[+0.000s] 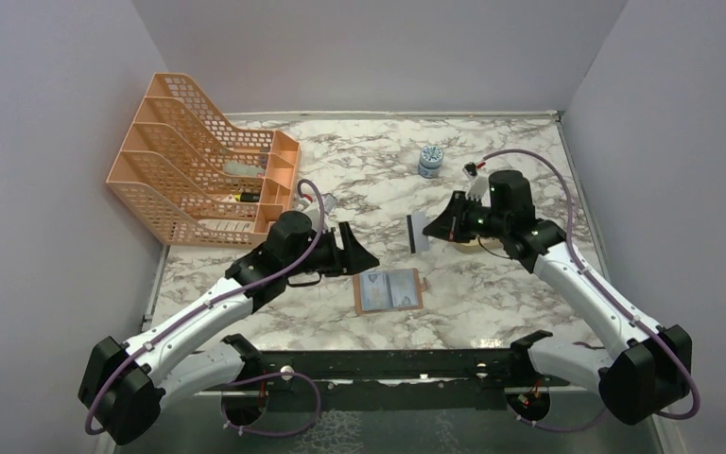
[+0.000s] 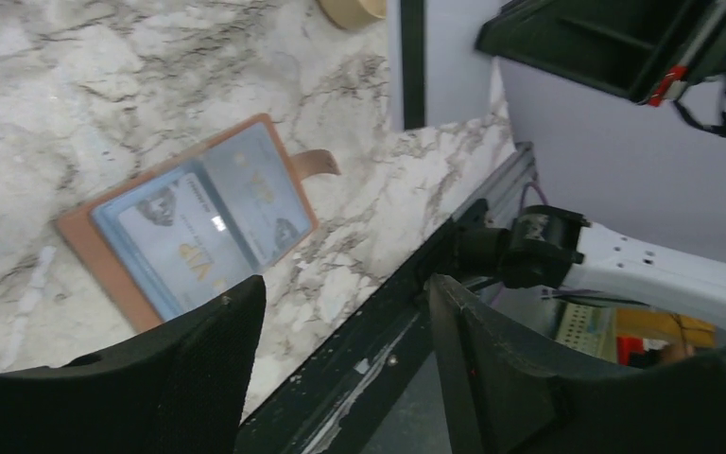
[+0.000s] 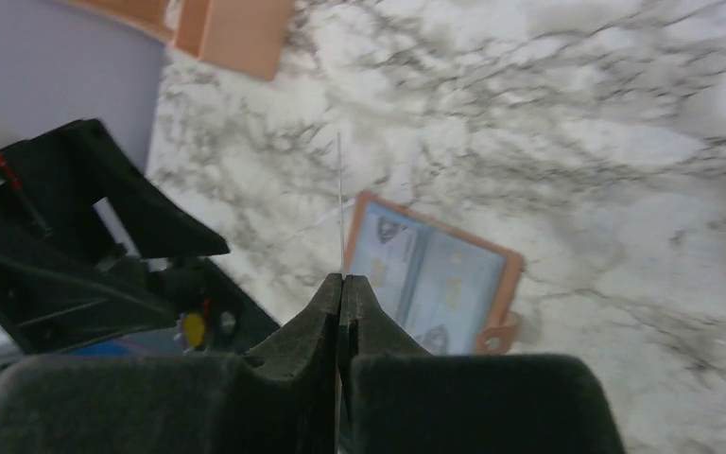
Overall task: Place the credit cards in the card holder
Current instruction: Insert the credit card into the card holder.
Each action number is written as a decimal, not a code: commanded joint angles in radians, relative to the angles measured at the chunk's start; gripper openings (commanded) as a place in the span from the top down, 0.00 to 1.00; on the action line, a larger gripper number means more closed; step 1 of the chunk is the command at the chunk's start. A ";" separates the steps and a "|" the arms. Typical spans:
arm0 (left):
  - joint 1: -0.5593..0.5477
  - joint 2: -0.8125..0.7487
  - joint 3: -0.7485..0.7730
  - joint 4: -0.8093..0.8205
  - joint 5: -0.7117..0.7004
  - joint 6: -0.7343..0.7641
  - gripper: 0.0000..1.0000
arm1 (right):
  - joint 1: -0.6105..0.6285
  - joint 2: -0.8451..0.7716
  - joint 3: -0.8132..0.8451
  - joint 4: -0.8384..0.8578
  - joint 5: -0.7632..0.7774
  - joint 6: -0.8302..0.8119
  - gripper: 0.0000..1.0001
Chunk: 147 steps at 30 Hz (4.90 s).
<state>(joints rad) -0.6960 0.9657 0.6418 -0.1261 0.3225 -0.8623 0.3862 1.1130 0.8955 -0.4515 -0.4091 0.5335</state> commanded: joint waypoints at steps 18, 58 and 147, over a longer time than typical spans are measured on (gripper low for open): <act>-0.008 -0.006 -0.080 0.507 0.145 -0.311 0.61 | 0.039 -0.076 -0.243 0.652 -0.512 0.494 0.99; -0.005 0.157 -0.142 0.282 0.074 -0.071 1.00 | 0.064 0.077 -0.273 0.154 -0.036 0.067 0.47; -0.005 0.626 -0.097 0.430 0.047 -0.116 1.00 | 0.226 0.078 -0.435 0.196 0.186 0.078 0.91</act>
<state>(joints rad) -0.7006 1.5597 0.5327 0.3004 0.4393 -1.0103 0.6029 1.2110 0.4824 -0.2977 -0.1806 0.5892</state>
